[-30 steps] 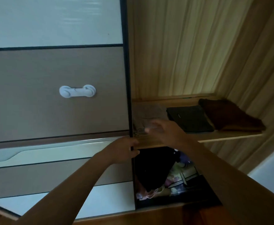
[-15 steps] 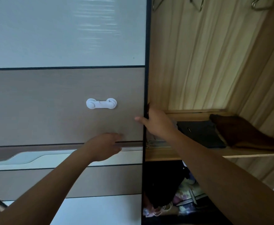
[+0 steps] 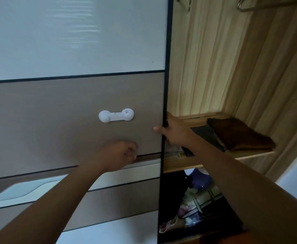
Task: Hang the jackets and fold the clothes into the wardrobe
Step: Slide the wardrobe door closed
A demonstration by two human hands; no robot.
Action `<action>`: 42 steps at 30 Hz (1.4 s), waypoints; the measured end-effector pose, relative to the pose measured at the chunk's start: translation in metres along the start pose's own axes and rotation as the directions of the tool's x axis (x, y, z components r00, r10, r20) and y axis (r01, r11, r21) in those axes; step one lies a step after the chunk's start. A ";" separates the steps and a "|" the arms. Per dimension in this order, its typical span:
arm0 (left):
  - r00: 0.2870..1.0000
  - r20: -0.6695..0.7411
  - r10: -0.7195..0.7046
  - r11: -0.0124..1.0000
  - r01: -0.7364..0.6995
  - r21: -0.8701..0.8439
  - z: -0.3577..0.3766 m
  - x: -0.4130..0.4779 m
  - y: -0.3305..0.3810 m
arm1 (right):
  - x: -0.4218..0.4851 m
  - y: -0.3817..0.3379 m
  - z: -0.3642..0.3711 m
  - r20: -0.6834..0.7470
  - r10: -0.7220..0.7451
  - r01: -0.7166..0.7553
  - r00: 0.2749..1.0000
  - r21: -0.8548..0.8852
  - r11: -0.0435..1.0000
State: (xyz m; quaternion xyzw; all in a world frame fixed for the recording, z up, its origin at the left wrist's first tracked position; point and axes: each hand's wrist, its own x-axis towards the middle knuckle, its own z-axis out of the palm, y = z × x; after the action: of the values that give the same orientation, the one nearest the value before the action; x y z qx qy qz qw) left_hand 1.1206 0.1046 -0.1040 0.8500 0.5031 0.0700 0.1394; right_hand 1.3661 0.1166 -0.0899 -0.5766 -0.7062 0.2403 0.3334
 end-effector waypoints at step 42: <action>0.861 0.125 0.493 0.860 -0.504 0.078 0.151 0.248 0.341 | -0.069 0.250 -0.293 -0.576 0.342 -0.356 0.742 0.093 0.930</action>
State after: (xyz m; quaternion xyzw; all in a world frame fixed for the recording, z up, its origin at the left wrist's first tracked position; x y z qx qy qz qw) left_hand 1.5643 0.1411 -0.1479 0.9599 0.2616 0.0334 0.0953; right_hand 1.7564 0.0912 -0.0902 -0.7476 -0.4520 0.1019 0.4759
